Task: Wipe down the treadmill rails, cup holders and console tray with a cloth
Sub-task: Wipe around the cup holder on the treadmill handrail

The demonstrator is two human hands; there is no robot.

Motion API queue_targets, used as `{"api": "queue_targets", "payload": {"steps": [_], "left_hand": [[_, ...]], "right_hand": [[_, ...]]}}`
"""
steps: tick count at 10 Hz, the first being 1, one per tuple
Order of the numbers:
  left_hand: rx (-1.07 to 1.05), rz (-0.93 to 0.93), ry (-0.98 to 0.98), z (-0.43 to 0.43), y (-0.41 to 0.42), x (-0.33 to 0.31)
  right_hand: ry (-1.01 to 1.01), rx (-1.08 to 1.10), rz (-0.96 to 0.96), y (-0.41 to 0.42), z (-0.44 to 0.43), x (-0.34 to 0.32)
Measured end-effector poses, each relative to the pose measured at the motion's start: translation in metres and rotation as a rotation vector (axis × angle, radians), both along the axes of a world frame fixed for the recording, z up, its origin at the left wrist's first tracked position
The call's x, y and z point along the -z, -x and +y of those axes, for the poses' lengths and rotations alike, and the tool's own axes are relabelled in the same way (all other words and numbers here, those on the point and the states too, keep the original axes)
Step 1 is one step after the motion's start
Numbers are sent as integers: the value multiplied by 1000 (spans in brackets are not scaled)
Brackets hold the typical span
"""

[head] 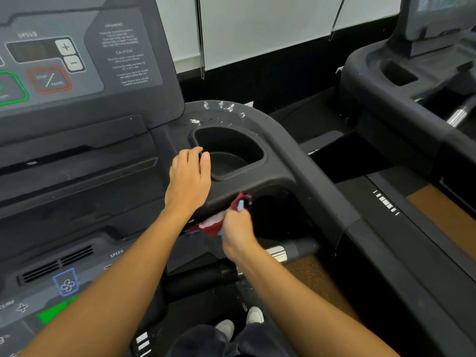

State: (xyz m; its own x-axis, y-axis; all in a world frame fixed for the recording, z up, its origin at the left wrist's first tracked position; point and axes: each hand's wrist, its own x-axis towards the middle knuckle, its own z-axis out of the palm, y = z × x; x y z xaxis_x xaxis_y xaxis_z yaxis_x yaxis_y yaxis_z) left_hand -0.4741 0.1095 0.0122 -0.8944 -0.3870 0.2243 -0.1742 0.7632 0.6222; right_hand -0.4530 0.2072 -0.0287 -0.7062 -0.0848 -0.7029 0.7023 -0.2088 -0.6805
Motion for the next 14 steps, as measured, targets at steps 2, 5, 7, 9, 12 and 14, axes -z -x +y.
{"api": "queue_targets", "payload": {"steps": [2,5,7,9,12,14], "left_hand": [[1,-1,-4,-2,0,2],[-12,-8,-53,-3,-1,0],[-34,37,-210,-1,-4,-7],[-66,57,-339,2,-1,-11],[-81,105,-691,-22,8,-4],[-58,-23,-736,-25,14,-22]], "right_hand": [[155,143,-48,13,8,-18],[-246,-38,168,53,84,-67],[-116,264,119,50,64,-76],[27,248,36,23,17,-55],[246,1,-275,-20,-30,-56],[455,32,-403,1,-3,-78]]}}
